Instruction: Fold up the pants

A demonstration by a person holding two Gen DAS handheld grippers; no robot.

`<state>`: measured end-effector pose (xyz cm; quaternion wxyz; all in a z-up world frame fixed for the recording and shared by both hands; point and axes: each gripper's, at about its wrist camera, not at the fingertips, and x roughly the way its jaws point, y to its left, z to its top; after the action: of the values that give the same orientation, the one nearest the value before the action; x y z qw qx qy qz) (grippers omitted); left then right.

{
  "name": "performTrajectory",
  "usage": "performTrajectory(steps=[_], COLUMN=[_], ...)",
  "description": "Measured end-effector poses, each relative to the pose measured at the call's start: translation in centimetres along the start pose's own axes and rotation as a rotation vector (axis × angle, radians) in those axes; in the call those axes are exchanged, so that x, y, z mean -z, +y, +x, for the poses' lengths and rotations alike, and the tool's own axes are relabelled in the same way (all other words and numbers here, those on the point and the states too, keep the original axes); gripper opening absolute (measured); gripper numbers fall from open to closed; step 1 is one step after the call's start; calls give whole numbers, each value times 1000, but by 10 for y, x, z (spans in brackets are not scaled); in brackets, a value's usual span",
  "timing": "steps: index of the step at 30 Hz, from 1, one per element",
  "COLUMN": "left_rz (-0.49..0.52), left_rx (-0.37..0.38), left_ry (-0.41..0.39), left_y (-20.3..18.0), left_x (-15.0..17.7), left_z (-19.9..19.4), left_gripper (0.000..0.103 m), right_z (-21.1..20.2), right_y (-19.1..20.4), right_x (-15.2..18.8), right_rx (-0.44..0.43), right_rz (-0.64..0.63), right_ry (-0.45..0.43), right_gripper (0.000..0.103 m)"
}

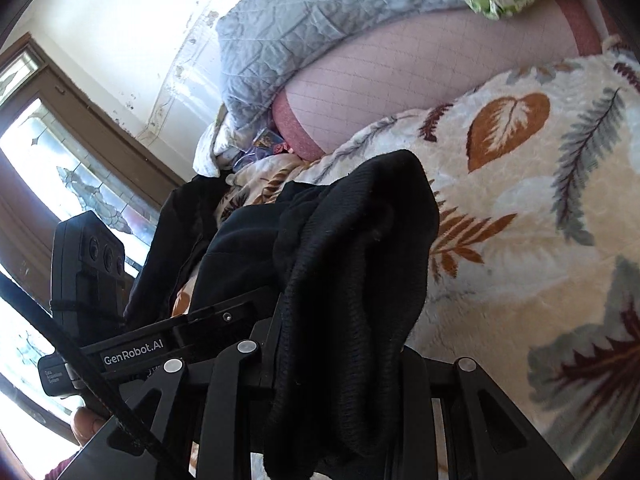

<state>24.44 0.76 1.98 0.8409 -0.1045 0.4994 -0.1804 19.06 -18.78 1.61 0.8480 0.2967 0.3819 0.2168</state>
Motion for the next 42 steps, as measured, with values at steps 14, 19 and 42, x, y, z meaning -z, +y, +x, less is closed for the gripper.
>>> performTrajectory(steps=[14, 19, 42], left_rz=[-179, -195, -154], left_rx=[21, 51, 93], left_ry=[78, 53, 35], left_y=[48, 47, 52], left_x=[-11, -13, -2], left_z=[27, 6, -24], left_gripper=[59, 59, 74], right_z=[25, -3, 25], right_y=[-73, -77, -34], right_x=[-9, -14, 5], right_rx=[117, 124, 42], right_rz=[229, 275, 147], right_ry=[18, -77, 53], right_gripper=[60, 65, 65])
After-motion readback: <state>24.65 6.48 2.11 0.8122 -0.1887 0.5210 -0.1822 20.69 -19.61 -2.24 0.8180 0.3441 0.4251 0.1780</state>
